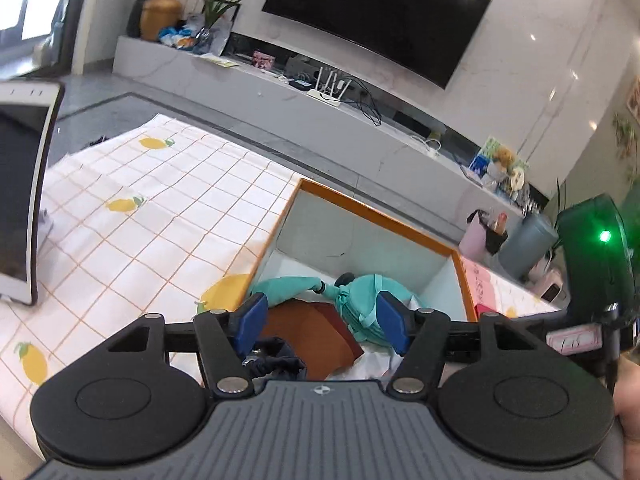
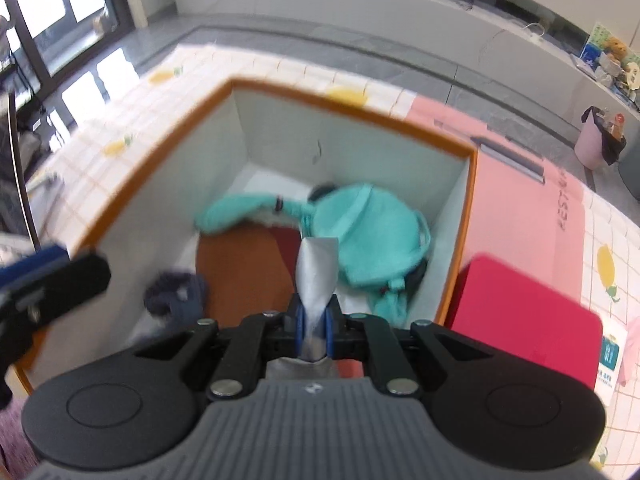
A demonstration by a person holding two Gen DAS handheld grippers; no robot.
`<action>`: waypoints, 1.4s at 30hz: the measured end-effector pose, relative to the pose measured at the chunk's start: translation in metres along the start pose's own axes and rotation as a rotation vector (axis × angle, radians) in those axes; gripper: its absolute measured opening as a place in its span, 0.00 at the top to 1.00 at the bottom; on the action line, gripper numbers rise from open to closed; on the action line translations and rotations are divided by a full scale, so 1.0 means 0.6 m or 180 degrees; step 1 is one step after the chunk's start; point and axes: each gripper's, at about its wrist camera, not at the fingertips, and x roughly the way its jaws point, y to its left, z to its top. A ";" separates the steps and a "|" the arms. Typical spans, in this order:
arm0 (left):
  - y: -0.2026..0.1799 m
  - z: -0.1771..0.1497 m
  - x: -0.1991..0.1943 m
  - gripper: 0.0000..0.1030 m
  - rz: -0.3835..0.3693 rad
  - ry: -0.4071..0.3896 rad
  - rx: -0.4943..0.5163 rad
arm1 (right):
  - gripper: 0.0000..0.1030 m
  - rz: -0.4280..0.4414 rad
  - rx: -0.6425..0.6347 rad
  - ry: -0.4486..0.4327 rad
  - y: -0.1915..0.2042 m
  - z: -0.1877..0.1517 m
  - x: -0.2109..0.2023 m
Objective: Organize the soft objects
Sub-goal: 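Open both tools to drop the grey cloth and headband into the box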
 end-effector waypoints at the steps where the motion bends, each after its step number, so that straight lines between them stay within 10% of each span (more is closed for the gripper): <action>1: 0.002 0.002 0.003 0.29 0.0033 0.0024 -0.0008 | 0.92 0.0033 0.0022 -0.0062 0.001 0.008 -0.004; 11: -0.002 -0.001 0.008 0.31 0.0280 0.0034 0.0265 | 0.92 0.0308 0.0147 -0.0231 0.032 0.121 0.026; 16: 0.008 -0.008 0.019 0.31 0.0415 0.0112 0.0293 | 0.92 0.0152 -0.0426 -0.0343 0.074 0.169 0.058; 32: 0.015 -0.019 0.027 0.31 0.0422 0.0285 0.0283 | 0.91 -0.0091 -0.0870 0.0159 0.105 0.164 0.201; 42: 0.017 -0.017 0.026 0.31 0.0466 0.0258 0.0263 | 0.18 -0.0126 -0.0915 0.0002 0.087 0.158 0.148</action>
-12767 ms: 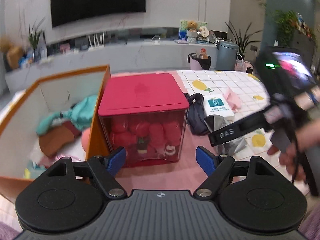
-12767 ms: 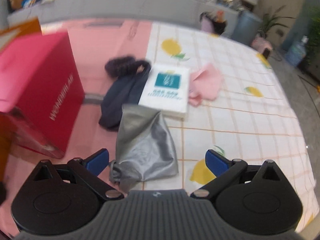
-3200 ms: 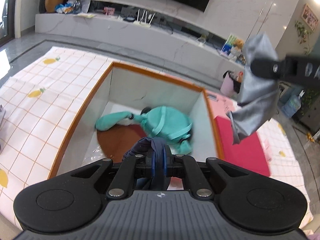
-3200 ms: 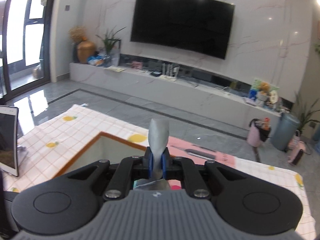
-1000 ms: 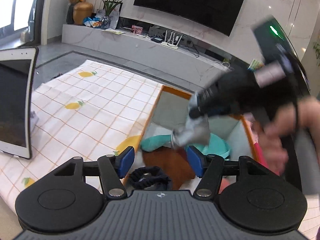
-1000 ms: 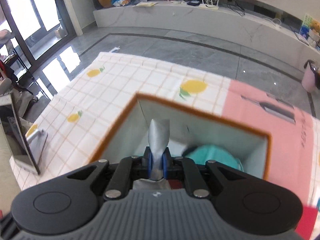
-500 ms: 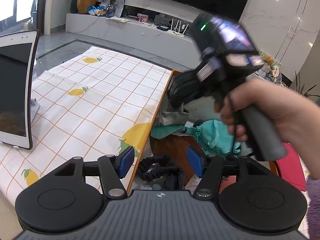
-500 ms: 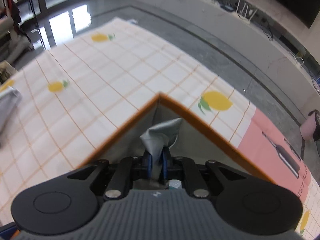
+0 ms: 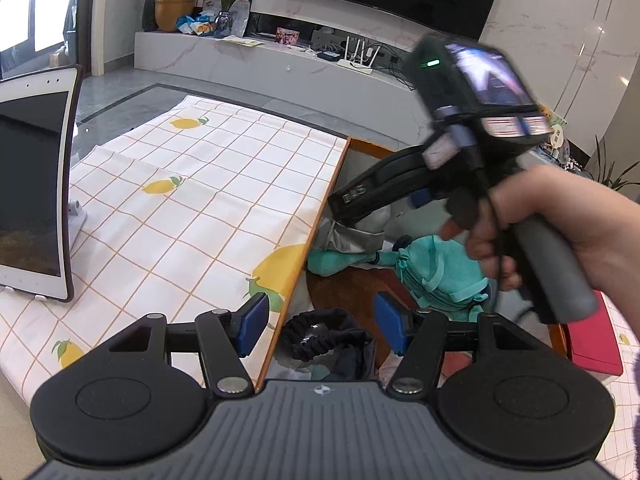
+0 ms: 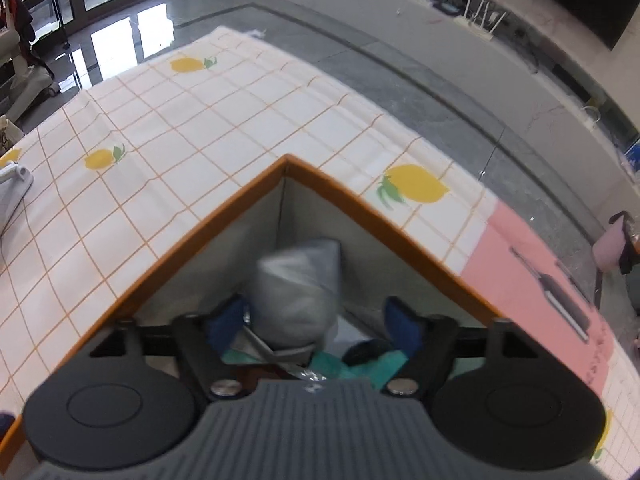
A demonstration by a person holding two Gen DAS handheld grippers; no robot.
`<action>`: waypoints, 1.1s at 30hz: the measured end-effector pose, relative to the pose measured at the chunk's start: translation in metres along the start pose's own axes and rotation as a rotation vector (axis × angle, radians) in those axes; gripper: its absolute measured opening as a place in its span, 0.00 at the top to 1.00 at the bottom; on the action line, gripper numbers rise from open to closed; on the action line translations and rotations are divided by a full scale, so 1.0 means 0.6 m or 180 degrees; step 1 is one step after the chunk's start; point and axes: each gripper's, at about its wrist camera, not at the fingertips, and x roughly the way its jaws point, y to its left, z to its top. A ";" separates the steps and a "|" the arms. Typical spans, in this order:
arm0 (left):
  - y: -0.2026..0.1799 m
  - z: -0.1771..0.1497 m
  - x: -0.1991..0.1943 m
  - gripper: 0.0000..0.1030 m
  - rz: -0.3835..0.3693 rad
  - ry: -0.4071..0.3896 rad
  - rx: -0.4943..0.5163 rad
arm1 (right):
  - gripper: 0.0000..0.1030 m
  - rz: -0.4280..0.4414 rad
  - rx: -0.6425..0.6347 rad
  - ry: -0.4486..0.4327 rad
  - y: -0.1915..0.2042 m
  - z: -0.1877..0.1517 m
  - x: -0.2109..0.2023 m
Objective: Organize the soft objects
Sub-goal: 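Open both tools to drop the grey cloth and headband into the box, then move both tools back toward the pink cloth and white tissue pack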
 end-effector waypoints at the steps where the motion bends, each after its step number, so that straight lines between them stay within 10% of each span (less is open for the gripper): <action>1: 0.001 0.001 0.000 0.31 0.0005 0.0002 -0.0020 | 0.12 -0.0009 0.0001 -0.0059 -0.002 -0.003 -0.012; 19: -0.009 0.014 -0.044 0.31 0.0081 -0.0100 -0.0249 | 0.03 -0.0133 -0.0358 -0.0838 0.002 -0.088 -0.300; 33: -0.203 0.040 -0.155 0.31 -0.0002 -0.0669 0.0486 | 0.03 -0.0683 0.0218 -0.0845 -0.206 -0.243 -0.448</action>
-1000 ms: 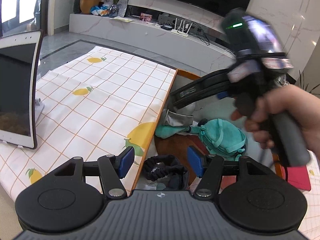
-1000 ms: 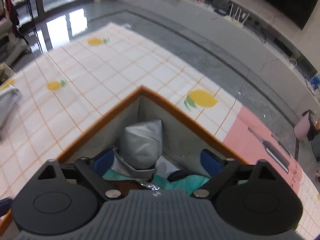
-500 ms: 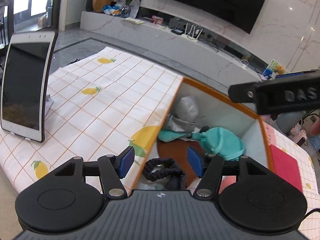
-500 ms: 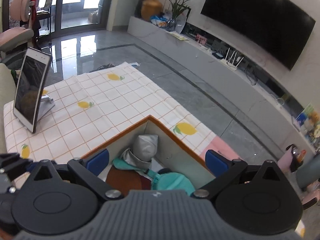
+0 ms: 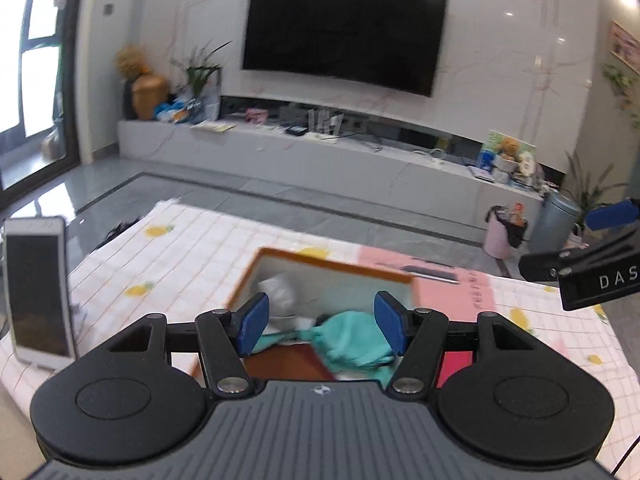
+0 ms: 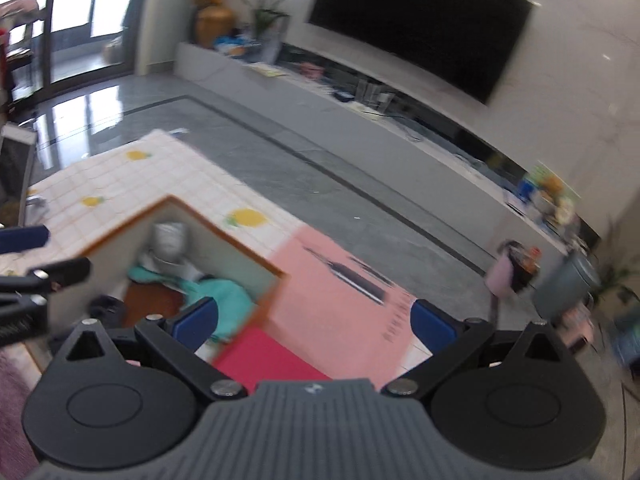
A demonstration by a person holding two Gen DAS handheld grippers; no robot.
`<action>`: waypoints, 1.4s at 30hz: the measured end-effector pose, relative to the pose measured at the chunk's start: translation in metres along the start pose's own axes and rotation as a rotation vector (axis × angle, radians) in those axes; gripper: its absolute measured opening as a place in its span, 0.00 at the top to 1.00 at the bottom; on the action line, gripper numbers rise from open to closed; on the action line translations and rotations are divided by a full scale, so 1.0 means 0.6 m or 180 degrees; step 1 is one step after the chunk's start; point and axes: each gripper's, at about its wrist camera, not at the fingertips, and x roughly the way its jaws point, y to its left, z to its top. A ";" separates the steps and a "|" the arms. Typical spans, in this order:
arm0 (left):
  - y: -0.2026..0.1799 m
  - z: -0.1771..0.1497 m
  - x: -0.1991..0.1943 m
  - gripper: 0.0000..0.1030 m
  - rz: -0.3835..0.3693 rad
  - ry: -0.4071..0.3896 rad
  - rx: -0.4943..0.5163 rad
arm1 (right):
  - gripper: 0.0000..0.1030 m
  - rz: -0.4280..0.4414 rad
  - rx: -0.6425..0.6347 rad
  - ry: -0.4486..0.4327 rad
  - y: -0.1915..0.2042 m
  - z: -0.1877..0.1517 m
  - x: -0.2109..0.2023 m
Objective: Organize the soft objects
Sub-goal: 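Move both tools back toward the pink cloth and white tissue pack, then grasp the pink cloth with the right tool while the left tool grasps the white tissue pack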
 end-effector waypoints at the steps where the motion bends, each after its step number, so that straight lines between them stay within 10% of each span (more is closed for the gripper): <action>1: -0.016 0.001 -0.001 0.31 -0.0042 -0.0006 0.0043 | 0.03 -0.0042 0.0053 0.0018 -0.020 -0.013 -0.005; 20: -0.308 -0.146 0.070 0.31 -0.0995 0.0045 0.0486 | 0.04 -0.0569 0.2470 0.0857 -0.326 -0.346 0.123; 28: -0.358 -0.221 0.132 0.31 -0.1190 0.0139 0.0836 | 0.26 -0.0090 0.3441 0.1058 -0.370 -0.433 0.277; 42: -0.390 -0.267 0.135 0.29 -0.1055 -0.0066 0.1151 | 0.31 -0.0469 0.2322 0.0847 -0.338 -0.401 0.365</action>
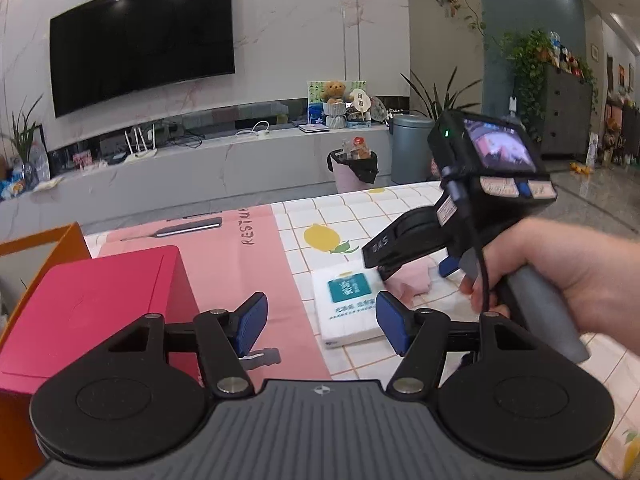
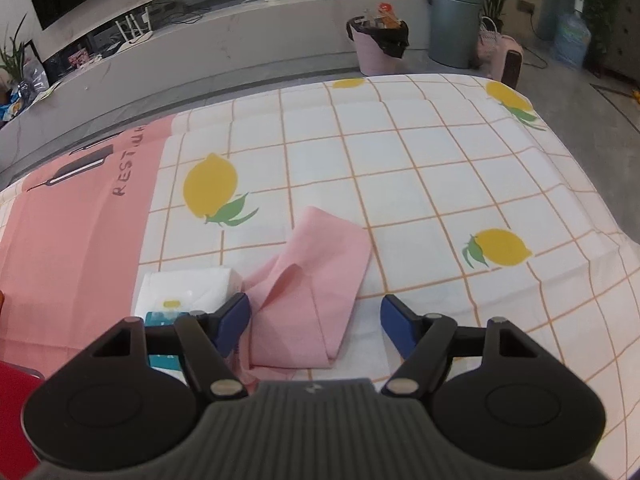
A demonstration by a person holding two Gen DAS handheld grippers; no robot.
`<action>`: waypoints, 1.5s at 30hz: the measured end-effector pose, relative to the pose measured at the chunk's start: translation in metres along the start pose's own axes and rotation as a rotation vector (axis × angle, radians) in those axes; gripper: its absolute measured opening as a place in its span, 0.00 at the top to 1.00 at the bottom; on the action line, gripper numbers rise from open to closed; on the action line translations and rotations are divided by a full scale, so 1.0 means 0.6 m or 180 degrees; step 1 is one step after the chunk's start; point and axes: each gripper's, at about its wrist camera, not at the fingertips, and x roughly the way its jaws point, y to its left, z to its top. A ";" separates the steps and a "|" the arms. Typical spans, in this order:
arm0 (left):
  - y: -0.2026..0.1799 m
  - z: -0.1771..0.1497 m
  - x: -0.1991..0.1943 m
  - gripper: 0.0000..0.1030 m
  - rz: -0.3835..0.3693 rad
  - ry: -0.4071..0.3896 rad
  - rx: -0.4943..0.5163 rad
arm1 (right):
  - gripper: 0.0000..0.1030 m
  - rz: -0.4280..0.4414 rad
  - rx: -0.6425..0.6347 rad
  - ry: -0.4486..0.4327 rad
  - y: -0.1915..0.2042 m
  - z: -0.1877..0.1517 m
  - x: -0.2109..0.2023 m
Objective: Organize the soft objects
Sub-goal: 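Grasp the pink cloth with the right tool while the left tool grasps the white tissue pack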
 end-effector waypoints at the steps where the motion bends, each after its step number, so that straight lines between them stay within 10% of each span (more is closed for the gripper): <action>1: -0.001 0.003 -0.001 0.29 -0.0024 0.0002 -0.0035 | 0.39 -0.0014 -0.0090 -0.0027 0.003 -0.001 0.001; 7: -0.008 0.017 0.002 0.29 -0.0024 -0.0022 -0.0061 | 0.81 0.0023 -0.0795 -0.0117 0.044 -0.015 -0.011; 15: -0.024 0.015 0.008 0.29 -0.0031 -0.0001 0.0004 | 0.96 0.0299 -0.0797 0.0346 -0.002 -0.019 -0.033; 23: -0.037 -0.004 0.007 0.29 -0.0080 0.0026 0.0102 | 0.95 0.0226 -0.0749 0.0692 -0.071 -0.052 -0.079; 27: -0.051 -0.013 0.020 0.29 -0.0227 0.0016 0.0242 | 0.33 0.0110 -0.0577 0.0589 -0.081 -0.043 -0.086; 38: -0.077 -0.030 0.111 0.23 -0.0526 0.0301 0.0504 | 0.34 0.0198 -0.0884 0.0514 -0.042 -0.049 -0.057; 45: -0.069 -0.025 0.146 0.22 -0.0555 0.0443 0.0385 | 0.80 0.0077 -0.0888 0.0437 -0.069 -0.041 -0.063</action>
